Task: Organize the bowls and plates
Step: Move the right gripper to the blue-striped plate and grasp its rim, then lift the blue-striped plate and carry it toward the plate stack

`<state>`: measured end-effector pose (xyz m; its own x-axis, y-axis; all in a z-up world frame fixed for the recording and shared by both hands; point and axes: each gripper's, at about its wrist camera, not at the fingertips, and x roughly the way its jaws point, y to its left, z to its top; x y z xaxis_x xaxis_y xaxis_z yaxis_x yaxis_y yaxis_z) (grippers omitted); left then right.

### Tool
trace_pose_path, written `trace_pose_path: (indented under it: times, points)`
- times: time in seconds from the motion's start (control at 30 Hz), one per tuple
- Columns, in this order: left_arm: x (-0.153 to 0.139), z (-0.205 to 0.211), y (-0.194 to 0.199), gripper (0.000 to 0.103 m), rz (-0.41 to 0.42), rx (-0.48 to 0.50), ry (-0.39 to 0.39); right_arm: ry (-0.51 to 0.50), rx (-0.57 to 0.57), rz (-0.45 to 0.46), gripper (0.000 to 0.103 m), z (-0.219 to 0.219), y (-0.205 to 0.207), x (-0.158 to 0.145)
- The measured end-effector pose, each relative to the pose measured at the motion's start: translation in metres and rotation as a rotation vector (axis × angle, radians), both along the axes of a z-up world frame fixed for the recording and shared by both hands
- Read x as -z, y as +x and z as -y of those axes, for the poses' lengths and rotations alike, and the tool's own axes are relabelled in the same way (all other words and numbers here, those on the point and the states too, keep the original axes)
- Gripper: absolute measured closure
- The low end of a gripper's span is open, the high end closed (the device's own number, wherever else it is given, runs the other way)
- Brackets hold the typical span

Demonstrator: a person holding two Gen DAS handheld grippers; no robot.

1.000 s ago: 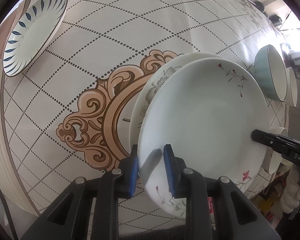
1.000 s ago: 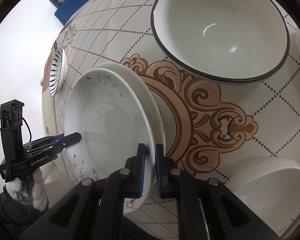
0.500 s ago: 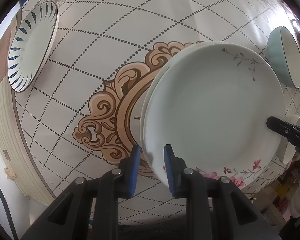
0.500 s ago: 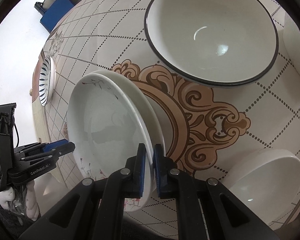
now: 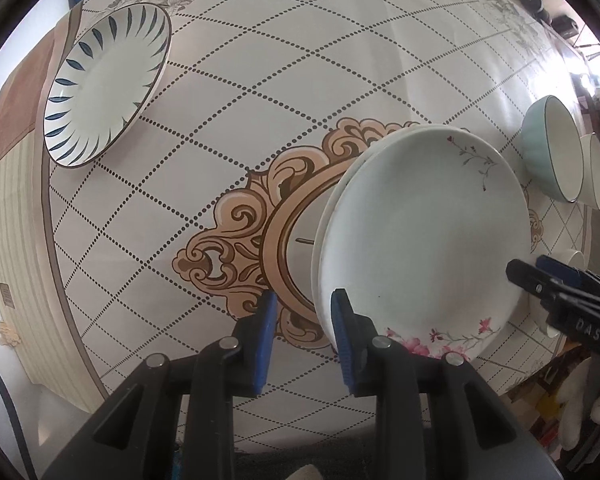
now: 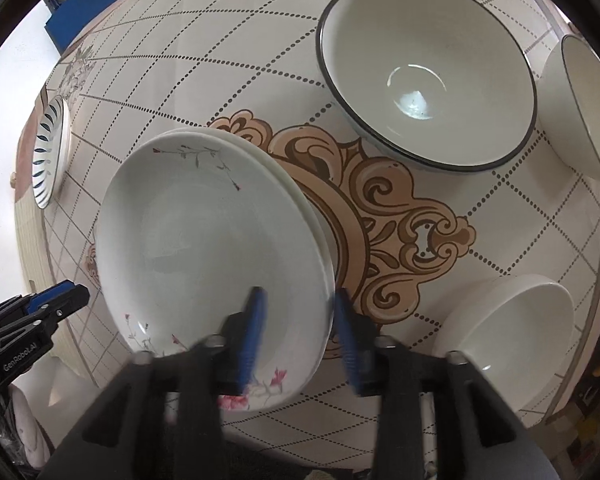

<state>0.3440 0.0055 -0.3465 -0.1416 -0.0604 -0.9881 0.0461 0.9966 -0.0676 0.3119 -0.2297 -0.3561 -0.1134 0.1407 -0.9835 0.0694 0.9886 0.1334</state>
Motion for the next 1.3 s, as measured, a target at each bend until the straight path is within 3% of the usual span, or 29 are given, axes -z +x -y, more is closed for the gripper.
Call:
trace_pose_path:
  times: [0.03, 0.2, 0.33, 0.4, 0.57, 0.77, 0.9, 0.97, 1.07, 1.1, 1.13, 1.2, 1.3]
  points:
    - [-0.003, -0.002, -0.001, 0.077, 0.01, -0.003, -0.005, -0.019, -0.018, 0.016, 0.006, -0.004, 0.0, -0.004]
    - [-0.024, -0.013, -0.007, 0.074, 0.082, 0.003, -0.025, -0.073, -0.082, 0.067, 0.006, -0.023, 0.007, -0.026]
    - [-0.039, -0.042, 0.003, 0.064, 0.122, -0.059, -0.1, 0.019, -0.093, 0.125, 0.006, -0.048, 0.031, -0.049]
    - [-0.04, -0.065, 0.01, 0.053, 0.132, -0.111, -0.127, 0.085, -0.094, 0.157, 0.006, -0.065, 0.052, -0.057]
    - [-0.034, -0.132, 0.028, 0.052, 0.163, -0.25, -0.116, 0.195, -0.152, 0.198, 0.006, -0.138, 0.117, -0.066]
    - [-0.008, -0.241, 0.065, 0.052, 0.166, -0.426, -0.066, 0.261, -0.232, 0.18, 0.006, -0.237, 0.193, -0.046]
    - [0.025, -0.296, 0.092, 0.053, 0.136, -0.497, -0.094, 0.308, -0.246, 0.146, 0.006, -0.287, 0.228, -0.01]
    - [0.04, -0.311, 0.104, 0.054, 0.12, -0.498, -0.122, 0.341, -0.241, 0.107, 0.01, -0.302, 0.241, 0.009]
    - [0.059, -0.319, 0.118, 0.055, 0.095, -0.479, -0.144, 0.356, -0.213, 0.043, 0.025, -0.313, 0.251, 0.036]
    - [0.062, -0.319, 0.12, 0.056, 0.093, -0.47, -0.151, 0.353, -0.205, 0.029, 0.034, -0.314, 0.252, 0.043]
    - [0.065, -0.318, 0.123, 0.059, 0.092, -0.459, -0.157, 0.356, -0.197, 0.01, 0.043, -0.315, 0.252, 0.05]
    - [0.065, -0.313, 0.126, 0.063, 0.102, -0.427, -0.158, 0.366, -0.184, 0.014, 0.047, -0.315, 0.253, 0.052]
    - [0.063, -0.302, 0.129, 0.076, 0.111, -0.383, -0.175, 0.392, -0.166, -0.021, 0.069, -0.314, 0.253, 0.059]
